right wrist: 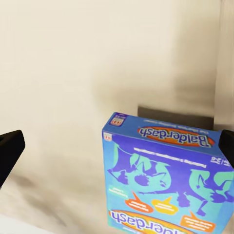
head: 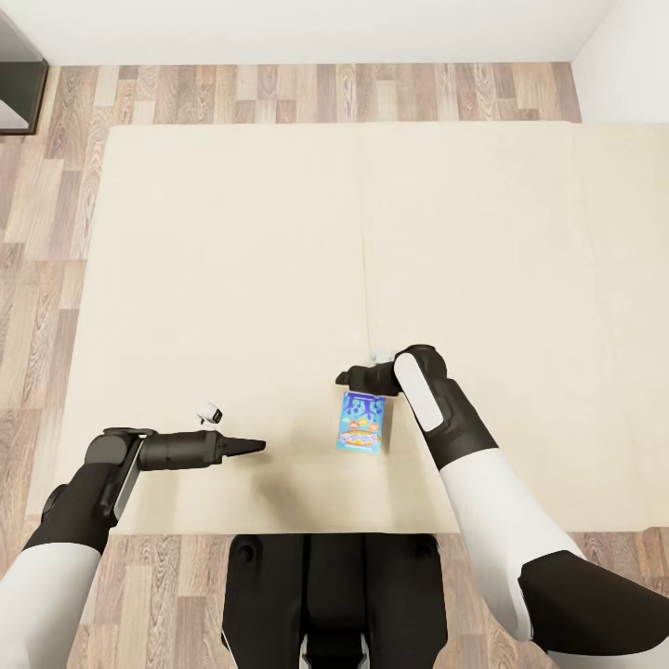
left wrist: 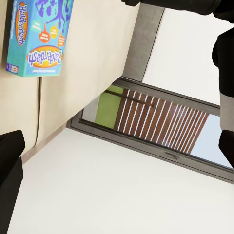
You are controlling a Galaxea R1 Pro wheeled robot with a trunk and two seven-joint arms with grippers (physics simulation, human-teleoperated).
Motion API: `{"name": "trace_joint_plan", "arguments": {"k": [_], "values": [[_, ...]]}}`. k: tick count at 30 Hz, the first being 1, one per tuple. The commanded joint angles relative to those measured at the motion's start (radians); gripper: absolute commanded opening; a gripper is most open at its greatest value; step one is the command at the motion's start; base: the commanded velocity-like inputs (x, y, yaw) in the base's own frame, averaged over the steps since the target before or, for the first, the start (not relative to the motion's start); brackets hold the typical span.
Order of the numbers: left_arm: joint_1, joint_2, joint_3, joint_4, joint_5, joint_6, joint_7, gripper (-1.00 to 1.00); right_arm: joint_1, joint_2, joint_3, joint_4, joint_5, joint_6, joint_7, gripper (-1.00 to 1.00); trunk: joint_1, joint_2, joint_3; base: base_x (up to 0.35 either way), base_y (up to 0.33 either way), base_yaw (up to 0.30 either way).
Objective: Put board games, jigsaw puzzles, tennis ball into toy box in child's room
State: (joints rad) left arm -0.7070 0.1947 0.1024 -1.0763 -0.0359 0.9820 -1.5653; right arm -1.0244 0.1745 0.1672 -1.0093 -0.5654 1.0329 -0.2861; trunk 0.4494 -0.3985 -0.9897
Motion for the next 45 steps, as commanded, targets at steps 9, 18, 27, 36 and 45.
{"name": "trace_joint_plan", "arguments": {"k": [9,18,27,36,45], "values": [[0.0,0.0,0.0,-0.001,-0.004,0.011,-0.005,1.0,0.0,0.0,0.003,-0.013,-0.009,-0.007,-0.01,1.0,0.001,-0.002,-0.001,0.0,0.0,0.0],[0.0,0.0,0.0,-0.001,-0.004,0.011,-0.005,1.0,0.0,0.0,0.036,-0.125,-0.009,0.005,-0.043,1.0,0.001,-0.002,-0.001,0.0,0.0,0.0],[0.0,0.0,0.0,-0.001,-0.004,0.011,-0.005,1.0,0.0,0.0,0.051,-0.138,-0.011,0.006,-0.08,1.0,0.001,-0.002,-0.001,0.0,0.0,0.0],[0.0,0.0,-0.001,-0.001,-0.004,0.011,-0.005,1.0,0.0,0.0,0.05,-0.121,-0.013,0.003,-0.083,1.0,0.001,-0.002,-0.001,0.0,0.0,0.0],[0.0,-0.001,-0.001,-0.001,-0.004,0.011,-0.005,1.0,0.0,0.0,0.05,-0.021,-0.012,-0.06,-0.079,1.0,0.001,-0.002,-0.001,0.0,0.0,0.0]]}}
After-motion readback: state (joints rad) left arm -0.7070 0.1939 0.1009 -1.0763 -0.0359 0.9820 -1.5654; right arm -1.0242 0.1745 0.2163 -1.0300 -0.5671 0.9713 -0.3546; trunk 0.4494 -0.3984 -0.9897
